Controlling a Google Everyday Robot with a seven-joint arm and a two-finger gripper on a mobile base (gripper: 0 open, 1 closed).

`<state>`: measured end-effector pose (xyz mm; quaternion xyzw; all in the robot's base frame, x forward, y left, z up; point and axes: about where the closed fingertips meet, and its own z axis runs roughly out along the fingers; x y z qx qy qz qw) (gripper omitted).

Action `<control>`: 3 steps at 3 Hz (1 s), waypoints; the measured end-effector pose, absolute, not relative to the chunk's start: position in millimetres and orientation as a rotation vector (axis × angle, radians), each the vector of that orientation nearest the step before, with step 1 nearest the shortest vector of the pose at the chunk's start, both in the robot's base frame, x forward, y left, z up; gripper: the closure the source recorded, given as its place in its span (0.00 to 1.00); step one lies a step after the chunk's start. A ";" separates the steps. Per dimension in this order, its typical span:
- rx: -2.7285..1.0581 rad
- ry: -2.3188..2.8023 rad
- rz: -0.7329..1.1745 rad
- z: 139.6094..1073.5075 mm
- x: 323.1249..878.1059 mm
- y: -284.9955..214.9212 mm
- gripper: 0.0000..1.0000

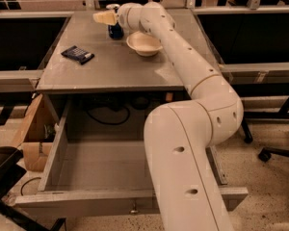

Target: Place pepsi can into top drawer

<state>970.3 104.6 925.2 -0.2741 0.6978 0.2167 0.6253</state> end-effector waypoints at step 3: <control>-0.638 1.590 0.496 930.5 969.5 106.5 0.97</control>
Offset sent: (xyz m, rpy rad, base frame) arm 0.0008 -0.0003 0.0020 0.0028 -0.0042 -0.0012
